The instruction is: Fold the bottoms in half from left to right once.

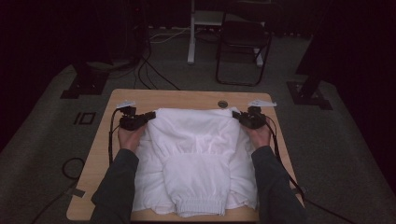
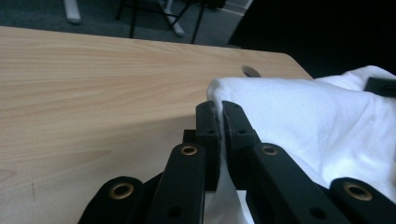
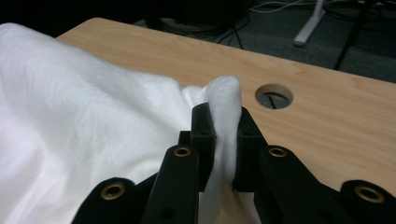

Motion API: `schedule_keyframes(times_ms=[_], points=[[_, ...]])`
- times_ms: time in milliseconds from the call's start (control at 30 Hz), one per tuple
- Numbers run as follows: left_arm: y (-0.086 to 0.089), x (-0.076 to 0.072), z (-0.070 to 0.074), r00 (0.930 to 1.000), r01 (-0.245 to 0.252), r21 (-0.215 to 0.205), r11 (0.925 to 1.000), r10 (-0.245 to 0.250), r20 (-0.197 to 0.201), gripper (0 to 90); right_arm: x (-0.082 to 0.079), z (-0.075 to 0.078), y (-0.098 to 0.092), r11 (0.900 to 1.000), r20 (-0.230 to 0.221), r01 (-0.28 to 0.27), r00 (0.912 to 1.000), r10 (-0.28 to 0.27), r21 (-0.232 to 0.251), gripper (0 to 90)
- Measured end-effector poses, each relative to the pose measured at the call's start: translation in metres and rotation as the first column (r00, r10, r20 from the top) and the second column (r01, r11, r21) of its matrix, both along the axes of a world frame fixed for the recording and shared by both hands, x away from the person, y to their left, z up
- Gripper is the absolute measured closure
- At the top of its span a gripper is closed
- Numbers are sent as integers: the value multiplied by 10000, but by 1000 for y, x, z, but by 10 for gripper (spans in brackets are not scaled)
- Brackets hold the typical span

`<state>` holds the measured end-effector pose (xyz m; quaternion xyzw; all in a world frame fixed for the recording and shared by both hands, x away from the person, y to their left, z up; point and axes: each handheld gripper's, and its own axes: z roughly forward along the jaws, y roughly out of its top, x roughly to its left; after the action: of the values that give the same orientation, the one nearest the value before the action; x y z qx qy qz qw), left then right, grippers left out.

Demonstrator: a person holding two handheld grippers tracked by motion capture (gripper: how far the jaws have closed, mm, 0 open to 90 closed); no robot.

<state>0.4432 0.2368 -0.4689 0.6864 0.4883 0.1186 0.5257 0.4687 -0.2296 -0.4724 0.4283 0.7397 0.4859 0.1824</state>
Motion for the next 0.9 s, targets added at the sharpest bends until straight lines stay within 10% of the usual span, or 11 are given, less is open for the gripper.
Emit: schedule_keyframes(times_ms=[233, 533, 733, 900], points=[[-5, -43, 8, 9945, 667, 943, 9933, -738, 745, 871, -43, -1, -13, 9971, 606, -650, 9962, 625, 398, 819], [-9, -96, -14, 9906, 1180, 1463, 9822, -1266, 510, 869, -107, -33, -19, 9959, 261, -900, 9956, 897, 99, 817], [-20, -114, -51, 9883, 1472, 2718, 9510, -1305, -789, 869, -128, -64, -10, 9922, -854, -1110, 9907, 1060, -558, 815], [-42, -109, -71, 9828, 1704, 4289, 8871, -1219, -1385, 869, -127, -89, 1, 9869, -1632, -1197, 9814, 1012, -1078, 815]])
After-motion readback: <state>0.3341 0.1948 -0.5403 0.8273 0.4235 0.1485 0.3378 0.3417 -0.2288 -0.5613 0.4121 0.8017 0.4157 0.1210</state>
